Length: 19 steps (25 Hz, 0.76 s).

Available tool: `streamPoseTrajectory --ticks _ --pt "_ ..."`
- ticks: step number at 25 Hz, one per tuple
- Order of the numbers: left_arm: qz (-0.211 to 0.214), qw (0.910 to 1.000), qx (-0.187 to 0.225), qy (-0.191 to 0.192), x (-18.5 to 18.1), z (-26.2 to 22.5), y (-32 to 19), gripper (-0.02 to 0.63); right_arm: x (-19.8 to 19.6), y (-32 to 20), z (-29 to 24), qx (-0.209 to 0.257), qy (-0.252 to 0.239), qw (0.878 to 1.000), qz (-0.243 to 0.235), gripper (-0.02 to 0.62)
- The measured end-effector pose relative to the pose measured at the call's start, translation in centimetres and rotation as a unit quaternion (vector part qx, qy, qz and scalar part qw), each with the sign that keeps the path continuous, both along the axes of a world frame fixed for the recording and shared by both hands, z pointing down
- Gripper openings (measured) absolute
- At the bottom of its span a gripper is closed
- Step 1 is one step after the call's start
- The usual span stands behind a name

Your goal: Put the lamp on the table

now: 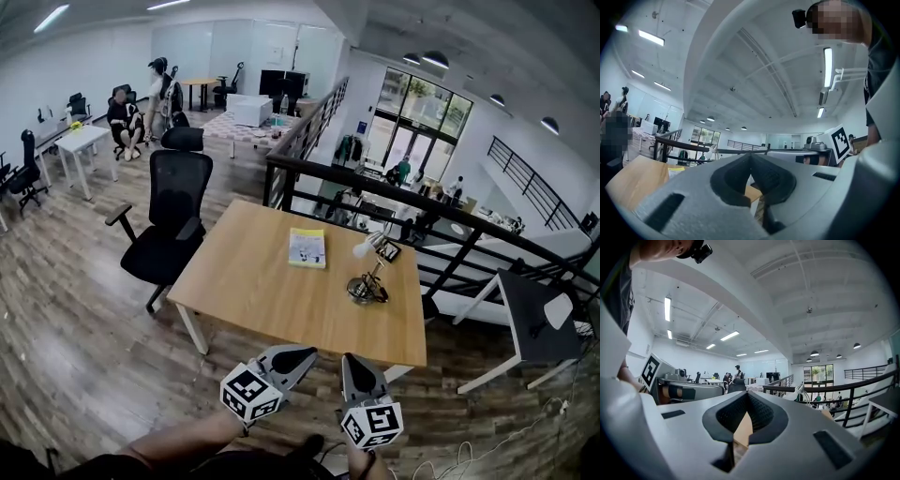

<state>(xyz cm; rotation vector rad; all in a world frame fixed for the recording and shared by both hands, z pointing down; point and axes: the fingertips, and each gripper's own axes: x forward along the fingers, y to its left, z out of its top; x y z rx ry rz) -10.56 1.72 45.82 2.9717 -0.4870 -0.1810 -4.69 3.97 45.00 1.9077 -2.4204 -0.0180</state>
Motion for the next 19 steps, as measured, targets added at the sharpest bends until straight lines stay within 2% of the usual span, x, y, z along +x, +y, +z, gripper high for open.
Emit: streamPoseTrajectory --ticks 8,19 --pt "0.011 0.9999 0.002 0.003 -1.3 -0.2 1.3 0.008 -1.5 1.6 -0.8 0.007 -0.001 1.0 0.013 0.015" --pt "0.032 0.9995 0.0 0.003 -0.2 -0.1 2.2 0.008 -0.7 2.7 -1.1 0.01 -0.001 1.0 0.03 0.015"
